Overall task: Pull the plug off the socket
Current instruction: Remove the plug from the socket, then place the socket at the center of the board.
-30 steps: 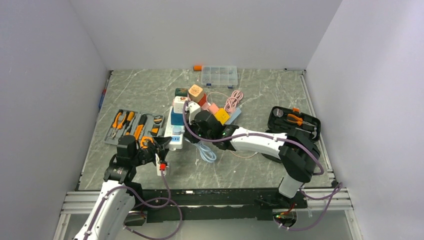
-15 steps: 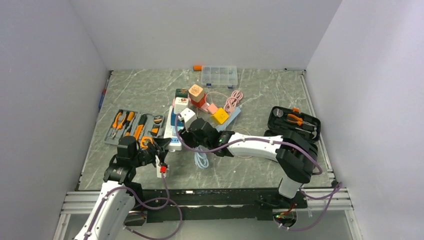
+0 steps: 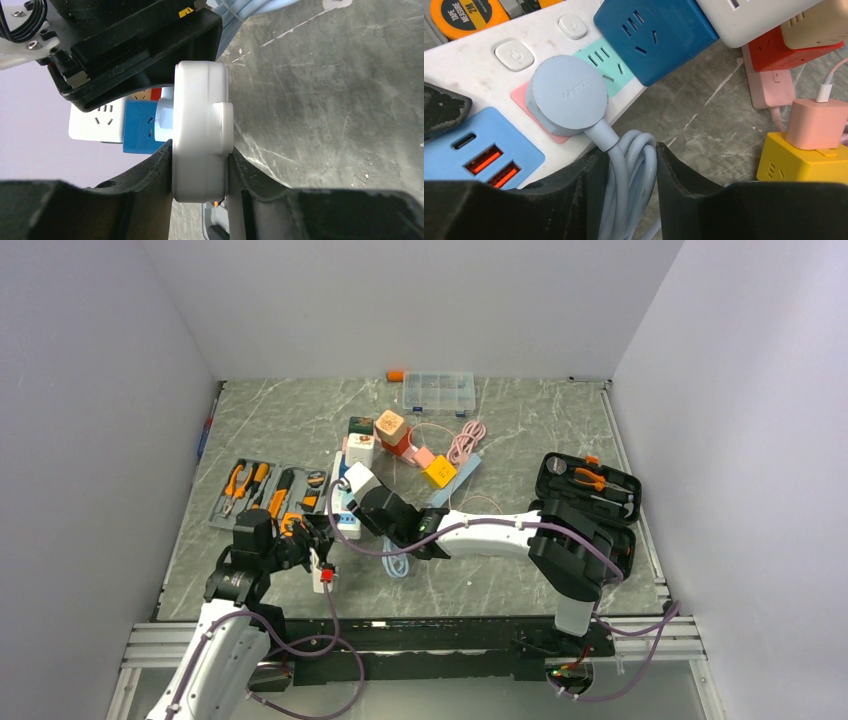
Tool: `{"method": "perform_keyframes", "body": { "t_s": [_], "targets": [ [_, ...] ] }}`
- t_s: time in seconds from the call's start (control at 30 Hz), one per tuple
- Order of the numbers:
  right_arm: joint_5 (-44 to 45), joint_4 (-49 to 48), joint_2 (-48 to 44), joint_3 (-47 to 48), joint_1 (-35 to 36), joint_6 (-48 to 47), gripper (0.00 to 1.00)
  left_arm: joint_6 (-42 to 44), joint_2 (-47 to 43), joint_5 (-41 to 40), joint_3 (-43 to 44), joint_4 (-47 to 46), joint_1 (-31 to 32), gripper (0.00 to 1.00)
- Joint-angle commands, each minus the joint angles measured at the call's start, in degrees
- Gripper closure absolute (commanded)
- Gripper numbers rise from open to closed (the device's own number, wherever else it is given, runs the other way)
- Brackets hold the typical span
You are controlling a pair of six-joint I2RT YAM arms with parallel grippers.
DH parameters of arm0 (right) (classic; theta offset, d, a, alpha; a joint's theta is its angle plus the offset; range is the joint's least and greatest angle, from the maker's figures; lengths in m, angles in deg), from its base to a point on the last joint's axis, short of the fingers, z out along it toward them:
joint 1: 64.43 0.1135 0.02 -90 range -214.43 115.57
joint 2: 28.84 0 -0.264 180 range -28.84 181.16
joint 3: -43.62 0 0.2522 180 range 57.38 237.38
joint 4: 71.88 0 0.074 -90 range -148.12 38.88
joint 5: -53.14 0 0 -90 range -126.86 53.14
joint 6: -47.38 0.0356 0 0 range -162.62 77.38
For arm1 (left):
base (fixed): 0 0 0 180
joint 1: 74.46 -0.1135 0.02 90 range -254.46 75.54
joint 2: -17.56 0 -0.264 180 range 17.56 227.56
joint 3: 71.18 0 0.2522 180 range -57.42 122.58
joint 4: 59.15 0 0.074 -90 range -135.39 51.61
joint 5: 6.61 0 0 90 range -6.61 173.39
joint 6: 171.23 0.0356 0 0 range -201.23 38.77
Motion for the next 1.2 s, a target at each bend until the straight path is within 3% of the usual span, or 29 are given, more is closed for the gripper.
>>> {"method": "perform_keyframes", "body": {
  "t_s": [0.0, 0.1, 0.27, 0.53, 1.17],
  "targets": [
    [1.72, -6.96, 0.56, 3.12, 1.42, -0.77, 0.62, -0.14, 0.12, 4.44, 3.63, 2.84, 0.71, 0.81],
    [4.27, -8.74, -0.44, 2.79, 1.46, -0.38, 0.7, 4.35, 0.72, 4.27, 4.63, 8.3, 0.82, 0.82],
    [7.13, -11.85, -2.97, 1.32, 1.3, -0.74, 0.81, 15.68, 4.42, 0.71, 8.89, 25.17, 1.38, 0.86],
    [10.95, -14.22, -3.69, -0.02, 1.13, -0.1, 0.99, 20.9, 1.55, -1.08, 5.28, 26.15, 1.74, 0.92],
    [5.71, -11.91, -7.94, -6.72, -4.17, 12.25, 1.0, 15.58, -5.05, -3.26, -3.95, 21.15, 1.88, 0.95]
  ]
}}
